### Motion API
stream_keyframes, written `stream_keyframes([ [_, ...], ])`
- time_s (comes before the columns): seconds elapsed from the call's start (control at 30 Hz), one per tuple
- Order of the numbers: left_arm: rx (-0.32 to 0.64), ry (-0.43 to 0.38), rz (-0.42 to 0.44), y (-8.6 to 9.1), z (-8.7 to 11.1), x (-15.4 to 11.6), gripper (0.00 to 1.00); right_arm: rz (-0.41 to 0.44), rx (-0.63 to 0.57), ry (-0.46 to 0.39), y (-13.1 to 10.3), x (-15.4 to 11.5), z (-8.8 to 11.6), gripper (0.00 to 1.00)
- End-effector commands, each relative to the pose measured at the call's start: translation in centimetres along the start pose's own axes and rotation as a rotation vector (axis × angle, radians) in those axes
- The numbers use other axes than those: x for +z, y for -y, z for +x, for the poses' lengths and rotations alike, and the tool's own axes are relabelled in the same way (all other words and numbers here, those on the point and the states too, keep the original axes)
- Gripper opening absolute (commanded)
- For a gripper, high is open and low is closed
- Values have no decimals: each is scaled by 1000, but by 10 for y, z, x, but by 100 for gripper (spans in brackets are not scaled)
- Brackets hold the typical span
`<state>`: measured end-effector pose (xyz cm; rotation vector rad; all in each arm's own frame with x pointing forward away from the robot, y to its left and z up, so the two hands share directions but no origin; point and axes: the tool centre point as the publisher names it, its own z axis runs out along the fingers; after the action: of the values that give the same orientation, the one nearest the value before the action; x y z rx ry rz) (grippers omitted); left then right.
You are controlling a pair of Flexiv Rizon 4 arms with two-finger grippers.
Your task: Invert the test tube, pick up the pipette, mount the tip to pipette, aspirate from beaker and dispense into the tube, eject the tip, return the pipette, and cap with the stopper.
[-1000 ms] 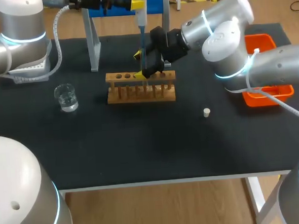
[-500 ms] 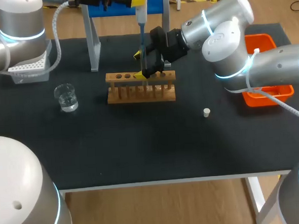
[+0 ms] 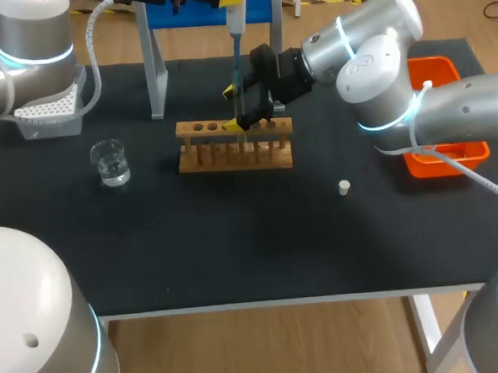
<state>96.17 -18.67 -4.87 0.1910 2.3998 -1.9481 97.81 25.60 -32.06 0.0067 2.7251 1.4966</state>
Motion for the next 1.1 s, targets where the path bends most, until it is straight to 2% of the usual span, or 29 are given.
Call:
stream_keyframes([
  [0.03, 3, 4, -13, 5, 2, 0, 0, 5, 0, -5, 0, -1, -1, 100],
  [1.1, 18, 16, -9, 26, 13, -3, 0, 5, 0, -5, 0, -1, -1, 100],
])
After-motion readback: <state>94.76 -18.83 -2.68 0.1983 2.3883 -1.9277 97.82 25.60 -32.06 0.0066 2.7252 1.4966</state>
